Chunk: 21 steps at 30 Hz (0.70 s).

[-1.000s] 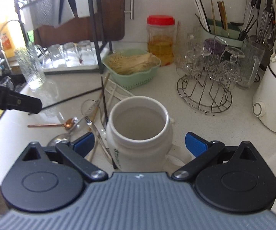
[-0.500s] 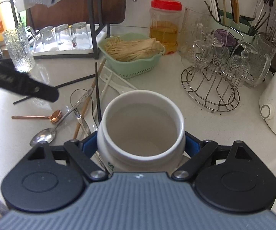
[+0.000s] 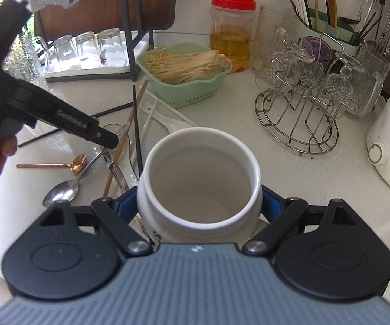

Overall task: Organize utensils
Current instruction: 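Grasp the silver spoon with the left gripper while the right gripper holds the jar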

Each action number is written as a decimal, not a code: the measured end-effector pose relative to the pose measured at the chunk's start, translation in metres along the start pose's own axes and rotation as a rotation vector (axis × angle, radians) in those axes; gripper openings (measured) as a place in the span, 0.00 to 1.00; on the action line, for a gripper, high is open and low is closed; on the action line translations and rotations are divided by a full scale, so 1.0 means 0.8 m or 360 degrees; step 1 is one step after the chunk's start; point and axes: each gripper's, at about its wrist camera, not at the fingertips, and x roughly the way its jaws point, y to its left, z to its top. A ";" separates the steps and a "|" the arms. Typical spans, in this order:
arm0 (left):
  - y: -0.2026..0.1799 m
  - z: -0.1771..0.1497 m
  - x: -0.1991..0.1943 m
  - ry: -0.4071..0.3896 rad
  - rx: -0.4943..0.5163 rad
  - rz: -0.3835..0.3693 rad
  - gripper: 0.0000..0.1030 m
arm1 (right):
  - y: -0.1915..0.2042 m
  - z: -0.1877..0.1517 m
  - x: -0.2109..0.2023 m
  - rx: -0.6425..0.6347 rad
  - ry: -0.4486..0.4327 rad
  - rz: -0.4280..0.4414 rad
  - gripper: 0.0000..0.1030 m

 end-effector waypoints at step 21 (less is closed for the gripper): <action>0.002 0.007 -0.005 -0.0036 0.0020 0.0019 0.16 | -0.002 0.000 0.001 0.0016 0.0019 -0.0019 0.89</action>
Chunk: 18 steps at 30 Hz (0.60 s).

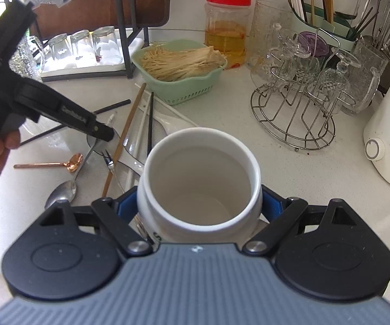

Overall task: Organize utensils
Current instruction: 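Grasp the silver spoon with the left gripper while the right gripper holds the jar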

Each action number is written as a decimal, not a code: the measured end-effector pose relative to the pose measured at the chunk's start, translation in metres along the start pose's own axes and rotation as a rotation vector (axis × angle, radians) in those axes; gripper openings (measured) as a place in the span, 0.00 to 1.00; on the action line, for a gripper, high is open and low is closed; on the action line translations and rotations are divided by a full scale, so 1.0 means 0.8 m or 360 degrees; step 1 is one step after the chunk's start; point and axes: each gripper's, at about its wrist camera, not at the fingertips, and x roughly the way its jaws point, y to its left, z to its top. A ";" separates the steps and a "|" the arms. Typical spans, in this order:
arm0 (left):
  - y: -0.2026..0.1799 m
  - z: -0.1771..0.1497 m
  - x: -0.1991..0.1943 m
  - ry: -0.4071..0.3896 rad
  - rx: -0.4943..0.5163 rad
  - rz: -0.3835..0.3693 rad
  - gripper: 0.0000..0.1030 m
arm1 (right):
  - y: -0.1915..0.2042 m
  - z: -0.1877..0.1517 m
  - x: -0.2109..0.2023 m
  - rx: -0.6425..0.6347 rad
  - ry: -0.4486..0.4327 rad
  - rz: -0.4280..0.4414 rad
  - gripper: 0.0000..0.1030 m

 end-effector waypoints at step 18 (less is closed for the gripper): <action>-0.018 -0.024 -0.079 -0.0237 -0.0053 -0.0024 0.15 | 0.009 -0.021 -0.018 0.0017 -0.0012 -0.0015 0.89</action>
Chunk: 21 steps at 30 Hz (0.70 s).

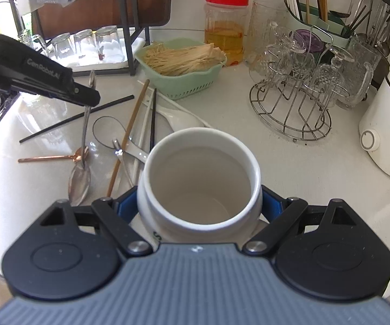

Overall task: Organize utensils
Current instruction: 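Grasp the silver spoon with the left gripper while the right gripper holds the jar, then lower the silver spoon into the jar and open the left gripper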

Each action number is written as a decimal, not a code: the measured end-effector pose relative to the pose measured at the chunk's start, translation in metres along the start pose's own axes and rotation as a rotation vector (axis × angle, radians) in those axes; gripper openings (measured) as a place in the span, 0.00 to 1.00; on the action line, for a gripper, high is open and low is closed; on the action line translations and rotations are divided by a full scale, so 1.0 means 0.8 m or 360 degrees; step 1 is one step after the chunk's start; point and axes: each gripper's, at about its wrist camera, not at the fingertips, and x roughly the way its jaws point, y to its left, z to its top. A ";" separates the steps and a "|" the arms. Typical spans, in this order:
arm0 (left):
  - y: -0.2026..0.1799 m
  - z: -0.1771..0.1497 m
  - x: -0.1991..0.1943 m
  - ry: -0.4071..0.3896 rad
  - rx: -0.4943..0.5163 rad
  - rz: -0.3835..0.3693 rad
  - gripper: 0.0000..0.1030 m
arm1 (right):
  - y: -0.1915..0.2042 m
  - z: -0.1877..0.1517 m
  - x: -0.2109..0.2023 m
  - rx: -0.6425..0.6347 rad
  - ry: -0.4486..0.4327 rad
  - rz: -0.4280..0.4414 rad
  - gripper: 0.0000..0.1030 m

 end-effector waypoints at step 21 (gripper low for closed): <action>-0.061 0.005 -0.094 -0.0212 0.0064 -0.0204 0.15 | 0.002 -0.024 -0.016 0.0021 -0.0073 -0.0024 0.89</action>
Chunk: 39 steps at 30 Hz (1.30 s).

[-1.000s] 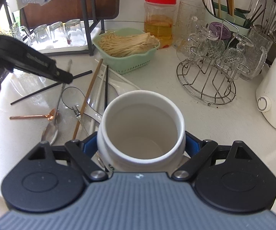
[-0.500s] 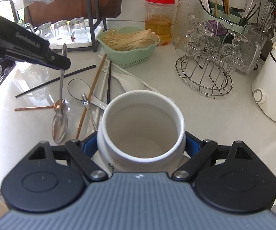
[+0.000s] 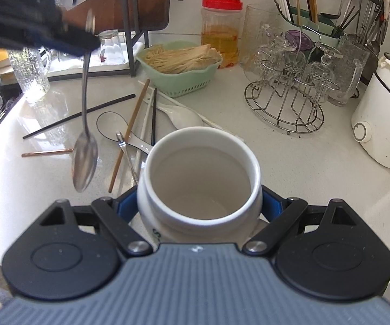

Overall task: Organize utensils
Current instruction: 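Lower the silver spoon into the jar and open the left gripper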

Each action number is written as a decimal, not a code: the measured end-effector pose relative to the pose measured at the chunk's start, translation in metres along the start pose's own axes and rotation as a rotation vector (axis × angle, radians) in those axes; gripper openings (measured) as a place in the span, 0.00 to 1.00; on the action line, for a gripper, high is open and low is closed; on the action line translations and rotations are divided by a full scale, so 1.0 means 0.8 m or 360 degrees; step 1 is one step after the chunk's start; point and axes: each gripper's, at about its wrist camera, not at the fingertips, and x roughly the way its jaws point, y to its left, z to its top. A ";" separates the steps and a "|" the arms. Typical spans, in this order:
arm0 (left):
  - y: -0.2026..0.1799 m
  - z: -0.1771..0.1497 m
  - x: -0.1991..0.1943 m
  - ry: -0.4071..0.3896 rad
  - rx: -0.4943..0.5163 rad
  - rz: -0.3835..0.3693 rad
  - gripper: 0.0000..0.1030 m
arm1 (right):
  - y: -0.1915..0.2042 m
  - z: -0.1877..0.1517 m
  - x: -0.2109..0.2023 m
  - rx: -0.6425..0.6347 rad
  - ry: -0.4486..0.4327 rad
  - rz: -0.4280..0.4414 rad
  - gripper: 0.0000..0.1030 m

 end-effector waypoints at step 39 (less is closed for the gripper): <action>-0.114 -0.030 0.055 0.0290 0.0408 -0.0338 0.15 | -0.002 -0.011 -0.004 0.0019 -0.0105 0.0002 0.89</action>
